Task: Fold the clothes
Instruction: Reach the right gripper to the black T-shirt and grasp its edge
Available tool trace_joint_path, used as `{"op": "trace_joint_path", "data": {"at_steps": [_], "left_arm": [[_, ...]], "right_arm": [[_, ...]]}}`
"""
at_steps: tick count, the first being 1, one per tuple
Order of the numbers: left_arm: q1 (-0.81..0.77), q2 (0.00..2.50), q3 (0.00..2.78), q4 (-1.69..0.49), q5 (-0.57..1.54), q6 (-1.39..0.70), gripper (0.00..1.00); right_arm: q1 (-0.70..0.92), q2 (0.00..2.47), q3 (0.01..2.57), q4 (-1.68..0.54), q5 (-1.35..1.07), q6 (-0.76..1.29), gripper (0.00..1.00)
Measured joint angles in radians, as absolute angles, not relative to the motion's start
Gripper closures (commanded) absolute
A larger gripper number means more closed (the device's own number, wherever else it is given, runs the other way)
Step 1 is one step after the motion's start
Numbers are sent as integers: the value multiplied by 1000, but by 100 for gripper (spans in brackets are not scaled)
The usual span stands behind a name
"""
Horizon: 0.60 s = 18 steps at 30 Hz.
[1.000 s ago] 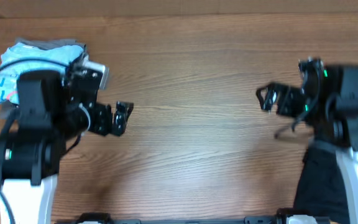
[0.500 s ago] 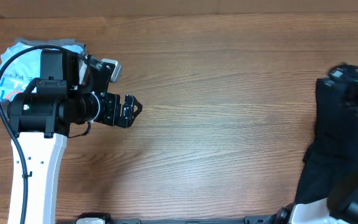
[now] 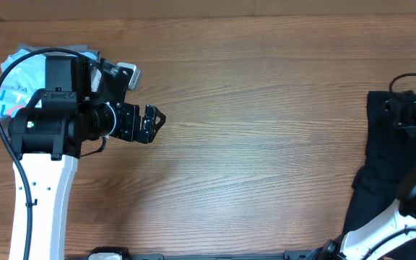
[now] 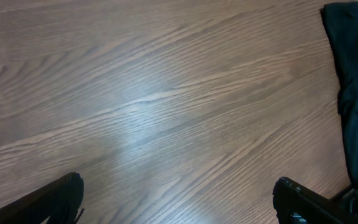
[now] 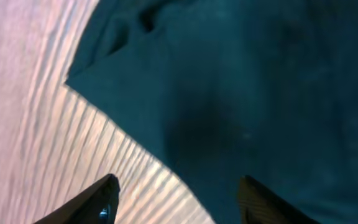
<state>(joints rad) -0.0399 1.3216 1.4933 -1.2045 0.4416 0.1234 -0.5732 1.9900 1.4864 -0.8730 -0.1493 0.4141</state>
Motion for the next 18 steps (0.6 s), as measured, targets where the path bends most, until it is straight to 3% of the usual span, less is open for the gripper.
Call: {"op": "trace_joint_path", "data": {"at_steps": [3,7,9,13,16,18], "left_arm": [[-40,1322,1493,-1197,442,123,0],[-40,1322,1493,-1177,442,123,0],[-40,1322,1493,-1176,442,123,0],[-40,1322,1493,-1174,442,123,0],[-40,1322,1493,-1174,442,123,0],[-40,1322,1493,-1174,442,123,0]], "right_arm": [[-548,2029,1486,-852,-113,413,23],[-502,2073,1486,-830,-41,418,25],[-471,2100,1486,-820,-3,417,37],[-426,2112,1488,-802,65,413,76],[-410,2115,1488,-798,87,418,94],[-396,2117,1488,-789,91,416,96]]}}
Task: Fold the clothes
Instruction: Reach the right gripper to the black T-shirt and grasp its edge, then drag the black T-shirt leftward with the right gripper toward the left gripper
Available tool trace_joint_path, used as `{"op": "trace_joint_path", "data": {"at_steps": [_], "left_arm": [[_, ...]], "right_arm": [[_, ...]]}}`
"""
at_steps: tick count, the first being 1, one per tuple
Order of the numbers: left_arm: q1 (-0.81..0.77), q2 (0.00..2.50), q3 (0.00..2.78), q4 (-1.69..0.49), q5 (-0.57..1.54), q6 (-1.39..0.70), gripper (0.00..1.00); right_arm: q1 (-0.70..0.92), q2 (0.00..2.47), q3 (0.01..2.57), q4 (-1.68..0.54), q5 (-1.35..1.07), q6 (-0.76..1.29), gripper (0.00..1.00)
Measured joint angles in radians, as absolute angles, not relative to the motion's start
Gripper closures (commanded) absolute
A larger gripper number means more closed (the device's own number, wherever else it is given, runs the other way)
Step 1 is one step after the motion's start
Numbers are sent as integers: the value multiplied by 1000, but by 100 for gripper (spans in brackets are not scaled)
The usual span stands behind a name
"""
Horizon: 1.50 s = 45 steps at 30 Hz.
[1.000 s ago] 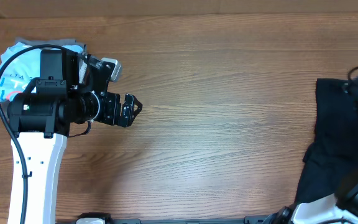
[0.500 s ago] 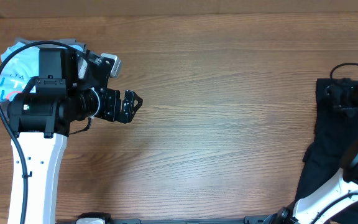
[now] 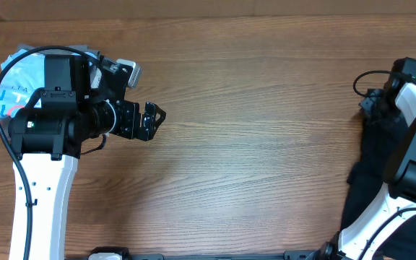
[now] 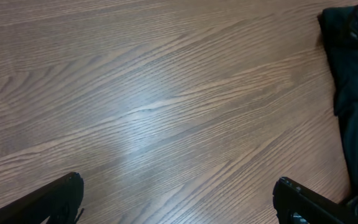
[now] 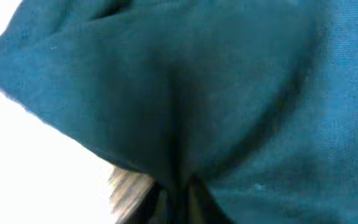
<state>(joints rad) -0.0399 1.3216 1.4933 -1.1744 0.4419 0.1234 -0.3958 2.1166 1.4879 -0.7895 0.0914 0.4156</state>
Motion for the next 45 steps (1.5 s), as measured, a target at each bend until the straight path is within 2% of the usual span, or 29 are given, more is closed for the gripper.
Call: {"op": "trace_joint_path", "data": {"at_steps": [5,9,14,18,21,27,34,41,42,43,45], "left_arm": [[-40,1322,1493,-1174,442,123,0],[-40,1322,1494,-1177,440,123,0],[-40,1322,1494,-1183,407,123,0],[-40,1322,1517,-1189,323,110,0],[-40,1322,1550,-1182,289,105,0],[-40,1324,1560,-1179,276,104,0],[-49,1404,1566,-1167,397,104,0],[-167,1648,1570,-1122,438,110,0],[-183,1682,1570,-1109,439,114,2],[-201,1726,1570,-1089,440,119,11],[-224,1797,1570,-1055,442,133,50]], "right_arm": [[-311,2118,1489,-752,28,393,96],[-110,2122,1489,-720,-69,364,96],[236,2131,1489,-688,-159,323,93],[466,2133,1489,-701,-173,285,81],[568,2129,1492,-709,-135,270,64],[529,2054,1490,-752,-80,256,51],[329,1704,1491,-862,-49,257,36],[250,1547,1492,-975,-49,258,35],[242,1540,1492,-997,-50,258,35],[234,1536,1492,-1015,-51,258,35],[215,1533,1492,-1052,-52,258,35]]}}
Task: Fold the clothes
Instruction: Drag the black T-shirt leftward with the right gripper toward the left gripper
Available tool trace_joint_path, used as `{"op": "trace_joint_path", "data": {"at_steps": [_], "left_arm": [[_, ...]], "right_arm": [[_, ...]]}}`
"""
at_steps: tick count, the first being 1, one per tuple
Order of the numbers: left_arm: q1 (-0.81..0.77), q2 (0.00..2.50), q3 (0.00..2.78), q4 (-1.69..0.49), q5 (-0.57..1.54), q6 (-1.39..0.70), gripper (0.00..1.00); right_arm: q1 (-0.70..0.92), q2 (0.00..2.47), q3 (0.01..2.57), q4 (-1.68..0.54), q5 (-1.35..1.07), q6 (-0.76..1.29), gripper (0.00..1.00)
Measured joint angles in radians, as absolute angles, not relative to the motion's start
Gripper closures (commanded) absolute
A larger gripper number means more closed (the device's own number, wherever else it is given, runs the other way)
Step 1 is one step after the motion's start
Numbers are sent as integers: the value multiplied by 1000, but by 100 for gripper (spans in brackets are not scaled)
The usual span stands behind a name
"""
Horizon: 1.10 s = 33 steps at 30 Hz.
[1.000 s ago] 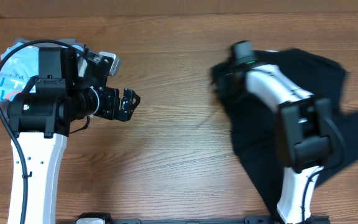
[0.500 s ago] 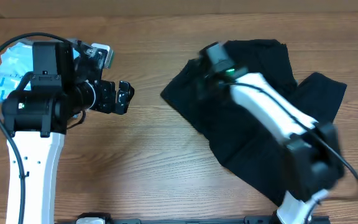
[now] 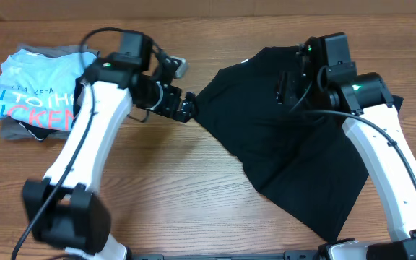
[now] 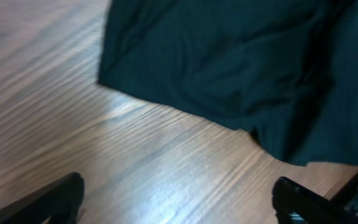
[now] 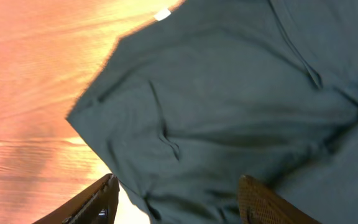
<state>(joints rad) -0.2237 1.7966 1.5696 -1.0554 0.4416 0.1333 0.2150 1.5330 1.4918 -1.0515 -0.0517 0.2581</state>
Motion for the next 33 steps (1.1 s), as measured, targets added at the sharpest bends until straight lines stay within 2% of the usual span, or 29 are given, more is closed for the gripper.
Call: {"op": "trace_joint_path", "data": {"at_steps": [1,3,6,8,11,14,16,18,21,23,24,26,28,33], "left_arm": [[-229,1822,1570,-1034,442,135,55],[-230,1877,1570,-971,438,137,38],[-229,1956,1570,-862,422,120,36],[-229,2012,1570,-788,414,100,52],[-229,2080,1570,-726,411,85,62],[-229,2138,1570,-705,413,71,65],[-229,2160,1570,-704,415,65,78],[-229,2173,1570,-694,416,58,96],[-229,2181,1570,-677,417,53,96],[-229,2186,1570,-672,419,52,89],[-229,2193,1571,-671,419,51,78],[-229,2209,1572,-667,430,48,24],[-231,2212,1584,-674,459,50,2],[-247,2204,1604,-685,498,51,0]], "right_arm": [[205,1533,1492,-1073,-52,258,36],[188,1533,1492,-1103,-52,263,36],[155,1533,1492,-1139,-72,289,37],[128,1533,1492,-1143,-129,303,38],[94,1533,1492,-1139,-201,319,39],[57,1533,1492,-1145,-258,331,39],[37,1533,1492,-1153,-273,336,39],[11,1533,1492,-1164,-284,338,39],[-23,1533,1492,-1169,-292,340,39],[-40,1533,1492,-1172,-294,340,39],[-52,1533,1492,-1174,-297,340,39],[-75,1533,1492,-1185,-300,340,38],[-89,1533,1492,-1193,-300,340,38],[-103,1533,1492,-1200,-300,340,38]]}}
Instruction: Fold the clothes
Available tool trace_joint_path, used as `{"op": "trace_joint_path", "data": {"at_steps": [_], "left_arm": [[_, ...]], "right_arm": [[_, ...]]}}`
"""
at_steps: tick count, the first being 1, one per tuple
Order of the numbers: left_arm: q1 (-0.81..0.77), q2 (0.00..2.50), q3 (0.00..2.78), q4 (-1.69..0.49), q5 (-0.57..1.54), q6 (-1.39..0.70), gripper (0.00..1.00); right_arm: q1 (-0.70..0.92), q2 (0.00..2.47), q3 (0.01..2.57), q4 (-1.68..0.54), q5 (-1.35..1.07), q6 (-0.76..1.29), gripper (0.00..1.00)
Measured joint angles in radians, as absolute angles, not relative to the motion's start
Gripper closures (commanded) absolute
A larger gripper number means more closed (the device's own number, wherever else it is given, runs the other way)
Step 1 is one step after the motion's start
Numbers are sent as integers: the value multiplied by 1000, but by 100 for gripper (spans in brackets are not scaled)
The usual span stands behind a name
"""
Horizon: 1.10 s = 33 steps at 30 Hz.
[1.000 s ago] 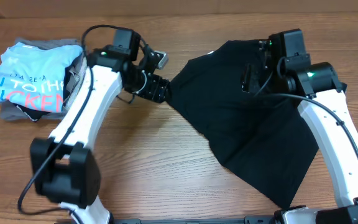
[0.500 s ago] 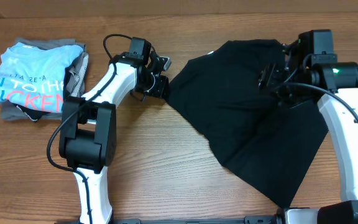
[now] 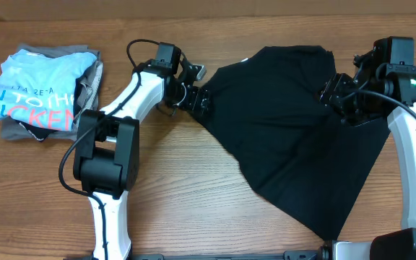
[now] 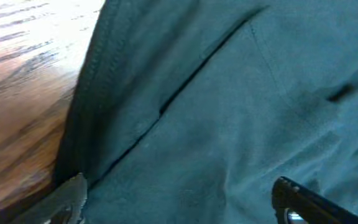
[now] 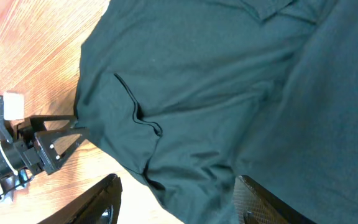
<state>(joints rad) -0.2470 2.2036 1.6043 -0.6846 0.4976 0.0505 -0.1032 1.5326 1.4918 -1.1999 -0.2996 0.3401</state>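
A black garment [image 3: 287, 137] lies loosely spread and creased across the middle and right of the table, one end trailing toward the front right edge. My left gripper [image 3: 202, 101] is open at its left hem. In the left wrist view the left gripper [image 4: 179, 202] straddles dark cloth [image 4: 229, 112] just inside the stitched edge. My right gripper [image 3: 336, 97] is open above the garment's upper right part. Through the right wrist camera the right gripper [image 5: 179, 202] hangs over wrinkled fabric [image 5: 229, 81], nothing held.
A folded stack of clothes [image 3: 38, 90], light blue printed shirt on top of grey, sits at the far left. Bare wooden table [image 3: 179, 202] lies between the stack and the garment and along the front.
My left gripper moved from just off the garment's left corner onto its hem, now close over the cloth. My right gripper shifted right across the garment. The garment itself has barely changed.
The garment lay bunched at the table's right edge under my open right gripper, the left open over bare wood. Then the right was shut on the cloth. Later the garment lay spread mid-table with both grippers open, and now both are over it.
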Motion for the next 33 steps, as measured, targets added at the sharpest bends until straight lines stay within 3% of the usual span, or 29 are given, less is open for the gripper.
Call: {"op": "trace_joint_path", "data": {"at_steps": [4,8,11,21,27,28,30,33], "left_arm": [[-240,2204,1605,-683,497,52,16],[-226,2208,1605,-701,459,54,64],[-215,2209,1605,-752,365,36,94],[-143,2197,1620,-949,121,-71,96],[43,2195,1620,-1030,79,-105,96],[72,2195,1620,-1037,88,-102,96],[107,2195,1619,-1048,112,-94,96],[121,2195,1618,-1056,130,-68,96]], "right_arm": [[-103,1533,1492,-1201,-300,340,37],[-103,1533,1492,-1201,-298,340,37],[-103,1533,1492,-1207,-270,340,39],[-126,1533,1492,-1240,-104,403,33],[-216,1579,1489,-1238,-77,426,54],[-226,1597,1483,-1226,-72,425,54],[-232,1628,1464,-1200,-70,426,43],[-232,1677,1422,-1135,-70,426,43]]}}
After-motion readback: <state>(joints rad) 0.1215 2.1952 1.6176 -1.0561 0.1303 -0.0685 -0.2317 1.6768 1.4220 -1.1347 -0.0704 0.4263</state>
